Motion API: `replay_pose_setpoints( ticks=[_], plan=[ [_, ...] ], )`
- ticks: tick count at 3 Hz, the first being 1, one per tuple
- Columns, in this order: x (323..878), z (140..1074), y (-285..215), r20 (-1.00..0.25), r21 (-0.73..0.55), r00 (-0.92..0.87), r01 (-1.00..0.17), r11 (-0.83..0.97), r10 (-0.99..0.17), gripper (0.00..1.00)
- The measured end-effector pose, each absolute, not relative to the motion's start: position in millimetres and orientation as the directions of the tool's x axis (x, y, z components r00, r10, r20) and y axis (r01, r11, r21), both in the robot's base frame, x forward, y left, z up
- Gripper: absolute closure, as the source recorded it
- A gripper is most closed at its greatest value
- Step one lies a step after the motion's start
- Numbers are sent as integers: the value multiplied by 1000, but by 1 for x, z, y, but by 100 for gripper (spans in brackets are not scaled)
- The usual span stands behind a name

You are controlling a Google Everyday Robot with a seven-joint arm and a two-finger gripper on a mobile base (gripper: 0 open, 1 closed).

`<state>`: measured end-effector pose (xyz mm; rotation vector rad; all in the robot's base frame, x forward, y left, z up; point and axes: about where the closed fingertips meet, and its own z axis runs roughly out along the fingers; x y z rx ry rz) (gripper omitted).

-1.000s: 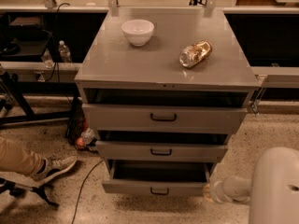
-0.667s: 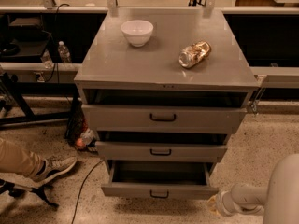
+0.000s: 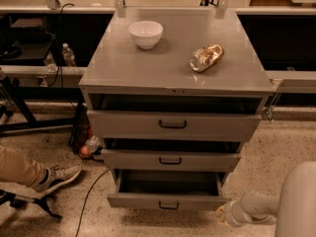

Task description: Open bottom drawer

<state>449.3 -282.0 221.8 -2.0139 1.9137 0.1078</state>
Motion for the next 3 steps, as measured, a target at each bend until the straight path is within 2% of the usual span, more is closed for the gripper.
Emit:
replay_pose_setpoints(
  ticks=[2,3],
  plan=[
    [469,219,-284,-289,-269,82,-963,-1,-954,6],
    [485,209,-283,-280,-276,73,-961,7,-957,0]
  ],
)
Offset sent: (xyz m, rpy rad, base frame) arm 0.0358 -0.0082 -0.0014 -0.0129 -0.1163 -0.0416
